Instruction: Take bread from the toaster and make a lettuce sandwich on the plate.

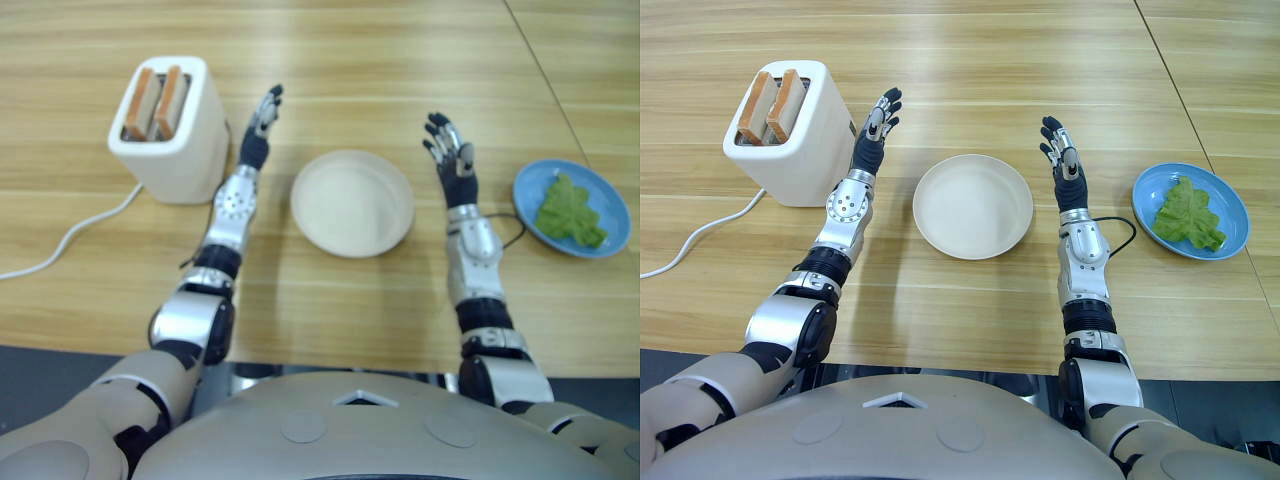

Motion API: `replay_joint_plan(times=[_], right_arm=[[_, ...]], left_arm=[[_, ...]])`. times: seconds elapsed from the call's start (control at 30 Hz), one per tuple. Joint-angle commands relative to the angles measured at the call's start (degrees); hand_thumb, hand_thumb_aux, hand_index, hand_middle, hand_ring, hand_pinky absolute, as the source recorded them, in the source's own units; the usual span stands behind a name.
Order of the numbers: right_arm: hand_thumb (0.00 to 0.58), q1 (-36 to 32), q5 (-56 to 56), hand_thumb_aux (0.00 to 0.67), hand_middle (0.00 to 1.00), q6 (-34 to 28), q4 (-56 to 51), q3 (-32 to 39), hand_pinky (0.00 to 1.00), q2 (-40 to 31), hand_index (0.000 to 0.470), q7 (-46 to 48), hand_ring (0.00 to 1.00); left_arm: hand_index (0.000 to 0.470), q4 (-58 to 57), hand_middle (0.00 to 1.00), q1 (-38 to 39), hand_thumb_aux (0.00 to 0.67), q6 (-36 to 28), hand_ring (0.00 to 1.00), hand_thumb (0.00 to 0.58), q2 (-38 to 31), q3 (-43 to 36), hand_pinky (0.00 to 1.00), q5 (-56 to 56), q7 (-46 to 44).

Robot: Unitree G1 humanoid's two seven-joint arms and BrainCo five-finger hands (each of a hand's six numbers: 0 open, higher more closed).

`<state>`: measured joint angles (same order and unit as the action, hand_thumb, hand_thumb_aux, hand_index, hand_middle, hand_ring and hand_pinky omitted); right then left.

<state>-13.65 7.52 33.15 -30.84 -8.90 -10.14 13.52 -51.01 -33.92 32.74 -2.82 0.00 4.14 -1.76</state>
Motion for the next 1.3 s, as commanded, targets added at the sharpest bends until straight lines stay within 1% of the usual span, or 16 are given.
replay_joint_plan(times=[0.03,0.43,0.5,0.53,0.57,0.63,0.7,0.73,0.77,0.8,0.83,0.87,0.93,1.03,1.17,1.3], right_arm=[[0.000,0.6,0.5,0.000,0.00,-0.5,-0.7,-0.3,0.00,0.2,0.000,0.1,0.00],[0.000,0.6,0.4,0.000,0.00,-0.8,-0.7,-0.3,0.00,-0.2,0.000,0.1,0.00],[0.000,0.7,0.3,0.000,0.00,-0.8,-0.8,-0.3,0.00,-0.2,0.000,0.2,0.00],[0.000,0.7,0.3,0.000,0.00,-0.8,-1.0,-0.3,0.00,-0.2,0.000,0.2,0.00],[0.000,0.7,0.2,0.000,0.00,-0.8,-1.0,-0.3,0.00,-0.3,0.000,0.2,0.00],[0.000,1.1,0.2,0.000,0.00,-0.8,-1.0,-0.3,0.00,-0.4,0.000,0.2,0.00],[0.000,1.3,0.1,0.000,0.00,-0.6,-1.2,-0.5,0.00,-0.5,0.000,0.1,0.00],[0.000,1.5,0.1,0.000,0.00,-0.6,-1.2,-0.5,0.00,-0.4,0.000,-0.1,0.00],[0.000,1.6,0.0,0.000,0.00,-0.5,-1.2,-0.5,0.00,-0.4,0.000,-0.2,0.00],[0.000,1.7,-0.1,0.000,0.00,-0.4,-1.3,-0.5,0.00,-0.3,0.000,-0.3,0.00],[0.000,1.8,-0.1,0.000,0.00,-0.4,-1.4,-0.5,0.00,-0.3,0.000,-0.4,0.00],[0.000,1.8,-0.2,0.000,0.00,-0.3,-1.5,-0.4,0.00,-0.2,0.000,-0.5,0.00],[0.000,1.8,-0.2,0.000,0.00,-0.3,-1.7,-0.4,0.00,0.0,0.000,-0.7,0.00],[0.000,1.7,-0.2,0.000,0.00,-0.2,-2.2,-0.4,0.00,0.0,0.000,-0.7,0.00],[0.000,1.6,-0.2,0.000,0.00,0.0,-2.4,-0.5,0.00,-0.1,0.000,-0.5,0.00],[0.000,1.9,0.0,0.000,0.00,-0.2,-1.8,-0.6,0.00,-0.5,0.000,-0.5,0.00]], left_arm=[[0.000,0.0,0.00,0.6,0.000,-0.4,0.00,0.000,-0.2,0.0,0.00,-0.1,-0.2],[0.000,-0.4,0.00,0.6,0.000,-0.5,0.00,0.000,-0.3,-0.3,0.00,0.4,-0.2],[0.000,1.1,0.00,1.1,0.000,-0.5,0.00,0.000,-0.7,-1.3,0.00,2.6,1.3],[0.000,5.3,0.00,2.4,0.000,-0.3,0.00,0.000,-0.7,-1.5,0.00,2.7,1.2],[0.000,12.0,0.00,4.3,0.000,-0.8,0.00,0.000,-0.7,-1.8,0.00,2.2,0.5],[0.000,30.6,0.00,8.6,0.000,-4.5,0.00,0.000,-1.6,-2.2,0.00,2.9,-0.6],[0.000,49.7,0.00,11.9,0.000,-10.7,0.00,0.000,-3.7,-1.2,0.00,2.7,-2.0],[0.000,57.4,0.00,12.8,0.000,-14.7,0.00,0.000,-5.2,0.3,0.00,3.1,-2.6],[0.000,62.4,0.00,13.4,0.000,-18.0,0.00,0.000,-6.3,1.2,0.00,3.5,-2.9],[0.000,66.5,0.00,13.6,0.000,-21.3,0.00,0.000,-9.3,3.4,0.00,5.3,-3.6],[0.000,68.9,0.00,13.8,0.000,-24.2,0.00,0.000,-12.6,6.1,0.00,9.6,-3.4],[0.000,69.3,0.00,13.9,0.000,-27.2,0.00,0.000,-16.6,9.1,0.00,15.9,-1.8],[0.000,65.9,0.00,14.4,0.000,-33.8,0.00,0.000,-23.1,12.8,0.00,24.1,0.5],[0.000,58.6,0.00,16.0,0.000,-42.5,0.00,0.000,-28.9,12.5,0.00,33.1,2.9],[0.000,48.4,0.00,17.3,0.000,-50.8,0.00,0.000,-31.2,8.9,0.00,39.7,4.1],[0.000,41.3,0.00,16.1,0.000,-55.1,0.00,0.000,-31.4,5.7,0.00,42.3,5.3]])
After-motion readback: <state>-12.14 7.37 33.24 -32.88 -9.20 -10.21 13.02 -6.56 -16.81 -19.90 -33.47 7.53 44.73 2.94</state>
